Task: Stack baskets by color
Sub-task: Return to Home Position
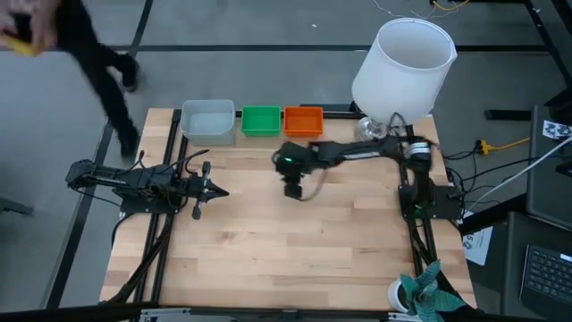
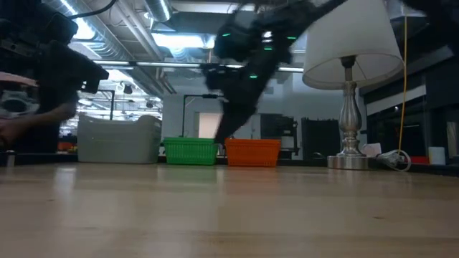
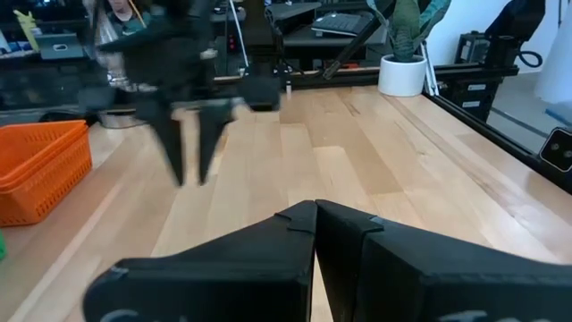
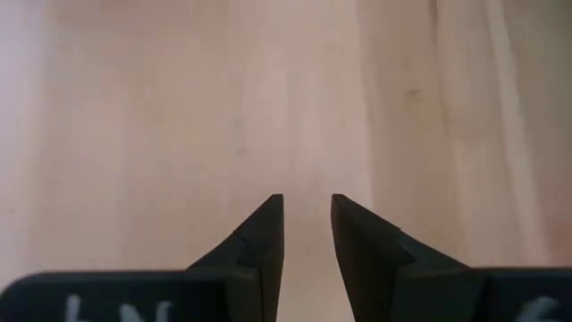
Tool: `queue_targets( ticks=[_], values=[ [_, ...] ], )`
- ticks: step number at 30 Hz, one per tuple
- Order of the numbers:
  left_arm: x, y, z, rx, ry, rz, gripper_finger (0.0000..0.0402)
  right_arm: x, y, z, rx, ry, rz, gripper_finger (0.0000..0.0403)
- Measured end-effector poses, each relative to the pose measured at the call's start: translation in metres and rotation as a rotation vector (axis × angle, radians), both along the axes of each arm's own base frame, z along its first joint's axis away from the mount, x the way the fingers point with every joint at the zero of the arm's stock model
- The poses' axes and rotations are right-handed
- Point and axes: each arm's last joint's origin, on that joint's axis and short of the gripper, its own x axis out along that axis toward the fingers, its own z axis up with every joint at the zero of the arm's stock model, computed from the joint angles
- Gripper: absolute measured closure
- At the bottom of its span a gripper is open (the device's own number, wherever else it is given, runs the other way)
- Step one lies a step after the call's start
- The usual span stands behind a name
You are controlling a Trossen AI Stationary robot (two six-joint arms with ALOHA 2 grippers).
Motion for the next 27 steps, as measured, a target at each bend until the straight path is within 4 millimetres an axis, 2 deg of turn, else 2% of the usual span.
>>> queue_targets(
  ticks=[3,6,12,17,20,27],
  values=[
    [0.0,0.0,0.0,0.0,0.0,0.0,0.0401,-0.04,0.008,-0.004,0.026,-0.11,-0.029,0.0307],
    [0.0,0.0,0.0,0.0,0.0,0.0,0.0401,-0.09,0.017,-0.012,0.041,-0.196,-0.069,0.0307],
    [0.0,0.0,0.0,0.0,0.0,0.0,0.0401,-0.186,0.045,-0.035,0.05,-0.406,-0.023,0.0307],
    [0.0,0.0,0.0,0.0,0.0,0.0,0.0401,-0.247,0.062,-0.049,0.122,-0.607,-0.005,0.0307],
    [0.0,0.0,0.0,0.0,0.0,0.0,0.0401,-0.271,0.069,-0.054,0.157,-0.699,0.013,0.0307],
    [0.0,0.0,0.0,0.0,-0.001,0.001,0.0401,-0.28,0.086,-0.036,0.084,-0.835,0.21,0.0307]
  ],
)
